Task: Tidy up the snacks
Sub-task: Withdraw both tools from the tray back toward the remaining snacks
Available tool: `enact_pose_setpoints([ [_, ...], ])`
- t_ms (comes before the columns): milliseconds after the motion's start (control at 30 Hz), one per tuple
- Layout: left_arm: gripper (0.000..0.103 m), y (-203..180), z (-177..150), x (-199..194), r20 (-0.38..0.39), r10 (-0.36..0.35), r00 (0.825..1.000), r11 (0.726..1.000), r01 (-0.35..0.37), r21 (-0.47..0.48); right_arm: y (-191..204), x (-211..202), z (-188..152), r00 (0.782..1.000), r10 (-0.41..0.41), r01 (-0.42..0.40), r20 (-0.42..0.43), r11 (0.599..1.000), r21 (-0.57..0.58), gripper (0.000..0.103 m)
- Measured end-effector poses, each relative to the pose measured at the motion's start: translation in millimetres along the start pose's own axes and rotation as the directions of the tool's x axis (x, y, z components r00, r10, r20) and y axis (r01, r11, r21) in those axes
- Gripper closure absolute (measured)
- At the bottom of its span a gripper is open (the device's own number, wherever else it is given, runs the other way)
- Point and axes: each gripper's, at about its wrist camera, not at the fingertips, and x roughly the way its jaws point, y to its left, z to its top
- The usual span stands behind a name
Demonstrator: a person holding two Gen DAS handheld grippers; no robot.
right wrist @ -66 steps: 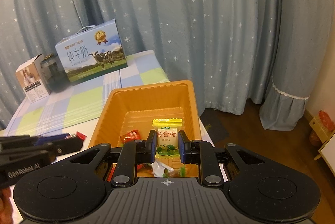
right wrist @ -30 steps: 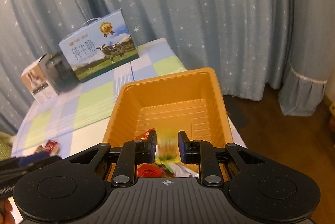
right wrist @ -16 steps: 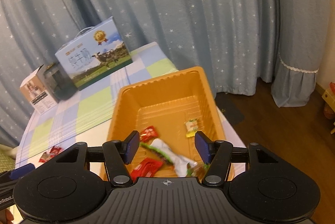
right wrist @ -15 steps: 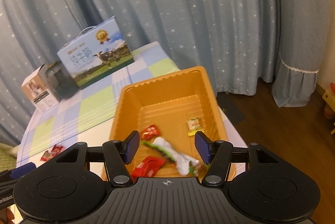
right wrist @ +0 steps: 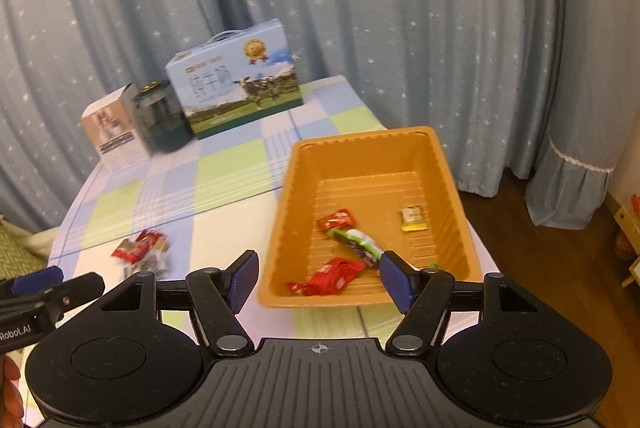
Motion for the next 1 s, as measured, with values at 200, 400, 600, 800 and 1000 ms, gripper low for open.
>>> enact_pose_setpoints([
  [200,0.017,15.3,-4.3,-20.1,0.011,0.037,0.999,0.999,-0.037,-0.005,25.4,-5.2,-7.2,1.000,0.018,-0.018,0.004,0.999,-0.043,0.032],
  [400,0.014,35.9,-9.4,-32.4,0.009,0.078,0.997,0.997,-0.078,-0.011,51.7,0.9,-16.2,0.999,0.051,-0.052,-0.015,0.994,-0.096,0.031],
  [600,0.014,57.0,-13.3,-38.7,0.005,0.117,0.993,0.993,-0.117,-0.020,72.7,12.2,-22.9,0.996,0.077,-0.081,-0.038,0.988,-0.129,0.030],
  [800,0.013,75.7,-11.9,-34.7,0.000,0.146,0.989,0.989,-0.146,-0.020,83.4,26.3,-24.8,0.994,0.091,-0.098,-0.057,0.985,-0.138,0.030],
  [1000,0.013,92.8,-13.8,-24.8,-0.015,0.165,0.986,0.986,-0.165,-0.025,94.0,42.9,-29.3,0.991,0.105,-0.118,-0.087,0.980,-0.159,0.030],
])
